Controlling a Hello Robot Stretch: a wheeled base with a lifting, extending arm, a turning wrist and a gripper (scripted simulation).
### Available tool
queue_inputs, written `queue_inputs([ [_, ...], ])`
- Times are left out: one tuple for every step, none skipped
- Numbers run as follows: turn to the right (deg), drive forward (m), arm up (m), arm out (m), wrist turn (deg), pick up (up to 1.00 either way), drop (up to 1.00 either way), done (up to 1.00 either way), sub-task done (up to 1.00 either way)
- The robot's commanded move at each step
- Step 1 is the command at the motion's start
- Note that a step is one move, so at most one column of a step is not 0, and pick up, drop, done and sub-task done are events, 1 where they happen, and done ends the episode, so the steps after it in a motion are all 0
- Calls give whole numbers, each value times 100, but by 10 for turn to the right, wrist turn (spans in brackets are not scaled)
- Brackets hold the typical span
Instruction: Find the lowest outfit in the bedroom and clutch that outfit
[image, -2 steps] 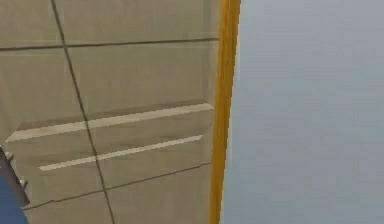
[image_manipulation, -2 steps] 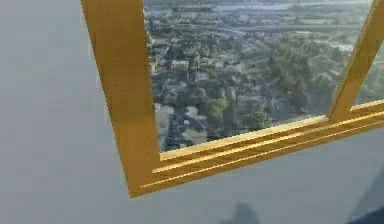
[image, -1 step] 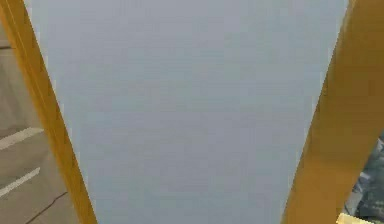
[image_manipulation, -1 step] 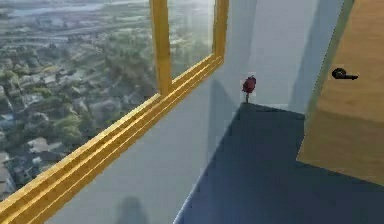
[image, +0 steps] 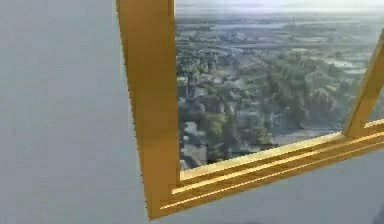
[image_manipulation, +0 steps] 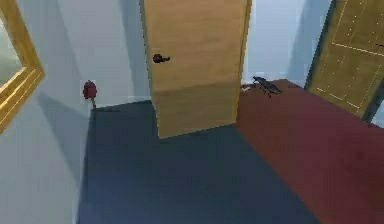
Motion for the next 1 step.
queue_inputs([
  [450, 0, 0, 0, 0, 0, 0, 0, 0],
])
